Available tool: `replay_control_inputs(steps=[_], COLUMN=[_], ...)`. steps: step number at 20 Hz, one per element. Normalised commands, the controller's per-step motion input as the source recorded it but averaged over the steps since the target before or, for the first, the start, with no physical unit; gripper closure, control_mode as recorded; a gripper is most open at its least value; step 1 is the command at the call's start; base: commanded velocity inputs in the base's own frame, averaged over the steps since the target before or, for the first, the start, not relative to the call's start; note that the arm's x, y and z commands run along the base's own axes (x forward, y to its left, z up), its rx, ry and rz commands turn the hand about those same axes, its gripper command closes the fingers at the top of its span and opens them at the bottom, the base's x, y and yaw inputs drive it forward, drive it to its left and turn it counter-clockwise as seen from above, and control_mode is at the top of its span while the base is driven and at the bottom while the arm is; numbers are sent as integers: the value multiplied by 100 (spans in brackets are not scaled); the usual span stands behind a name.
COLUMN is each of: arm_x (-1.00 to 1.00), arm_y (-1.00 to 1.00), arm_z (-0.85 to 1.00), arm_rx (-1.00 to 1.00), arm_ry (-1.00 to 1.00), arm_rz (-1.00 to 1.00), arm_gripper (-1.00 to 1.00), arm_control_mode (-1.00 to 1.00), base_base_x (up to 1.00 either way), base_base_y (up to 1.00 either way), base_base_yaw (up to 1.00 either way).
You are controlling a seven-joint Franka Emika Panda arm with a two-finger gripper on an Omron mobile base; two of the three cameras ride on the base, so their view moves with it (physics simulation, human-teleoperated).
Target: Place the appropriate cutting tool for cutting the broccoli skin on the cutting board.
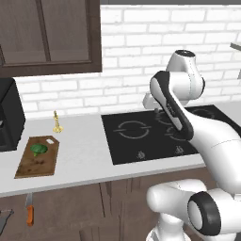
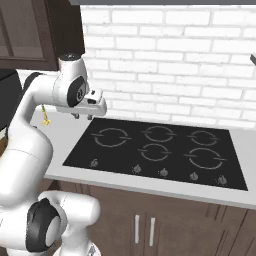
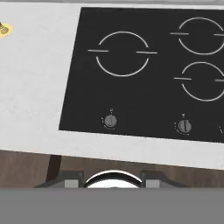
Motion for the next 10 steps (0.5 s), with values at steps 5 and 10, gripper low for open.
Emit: replay_control_inputs(steps=[5, 10], arm_x=[-34, -90], arm_y=[4, 63], arm_z=[-2, -39], arm_rx=[0, -9], arm_ry=[-11, -3], arm_rz=[3, 18], arm_gripper=[-100, -100], arm_control_mode=[-100, -100], base_base_x=[0, 0], base_base_y=[0, 0], base_base_yaw=[0, 0])
